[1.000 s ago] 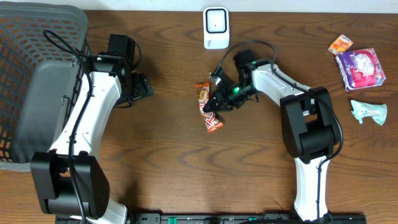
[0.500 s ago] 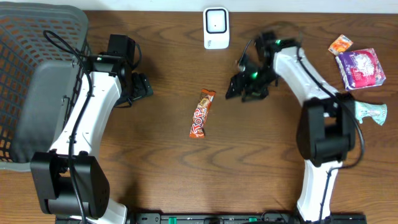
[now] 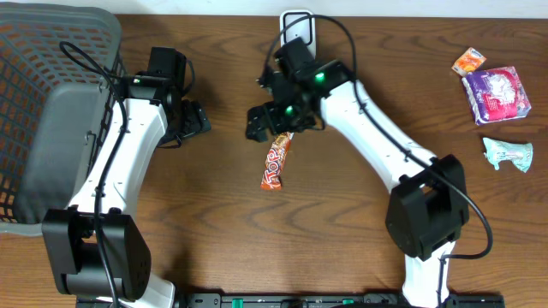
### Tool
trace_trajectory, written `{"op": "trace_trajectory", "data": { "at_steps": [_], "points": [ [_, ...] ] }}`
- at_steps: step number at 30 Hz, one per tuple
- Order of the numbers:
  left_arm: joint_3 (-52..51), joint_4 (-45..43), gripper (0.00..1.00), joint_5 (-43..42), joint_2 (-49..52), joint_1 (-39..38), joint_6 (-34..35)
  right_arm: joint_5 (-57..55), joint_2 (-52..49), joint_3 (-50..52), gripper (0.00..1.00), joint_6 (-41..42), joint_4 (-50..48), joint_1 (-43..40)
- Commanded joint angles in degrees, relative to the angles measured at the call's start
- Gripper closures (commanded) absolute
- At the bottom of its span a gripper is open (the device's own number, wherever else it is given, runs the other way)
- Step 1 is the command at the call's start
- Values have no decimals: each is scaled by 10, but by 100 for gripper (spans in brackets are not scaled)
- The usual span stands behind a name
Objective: Scan the item barcode
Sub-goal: 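Hold the red-orange bar in front of the scanner, turning it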
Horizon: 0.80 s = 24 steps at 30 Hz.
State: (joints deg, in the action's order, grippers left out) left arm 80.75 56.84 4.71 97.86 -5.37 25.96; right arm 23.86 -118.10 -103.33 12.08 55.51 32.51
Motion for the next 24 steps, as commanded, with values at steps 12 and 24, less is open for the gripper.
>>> {"op": "trace_trajectory", "data": {
  "at_steps": [12, 24],
  "points": [
    [-6, 3, 2, 9, 2, 1, 9, -350, -45, 30, 38, 326, -5, 98],
    [-6, 3, 2, 9, 2, 1, 9, -342, -121, 37, 61, 357, 6, 99]
  ]
}}
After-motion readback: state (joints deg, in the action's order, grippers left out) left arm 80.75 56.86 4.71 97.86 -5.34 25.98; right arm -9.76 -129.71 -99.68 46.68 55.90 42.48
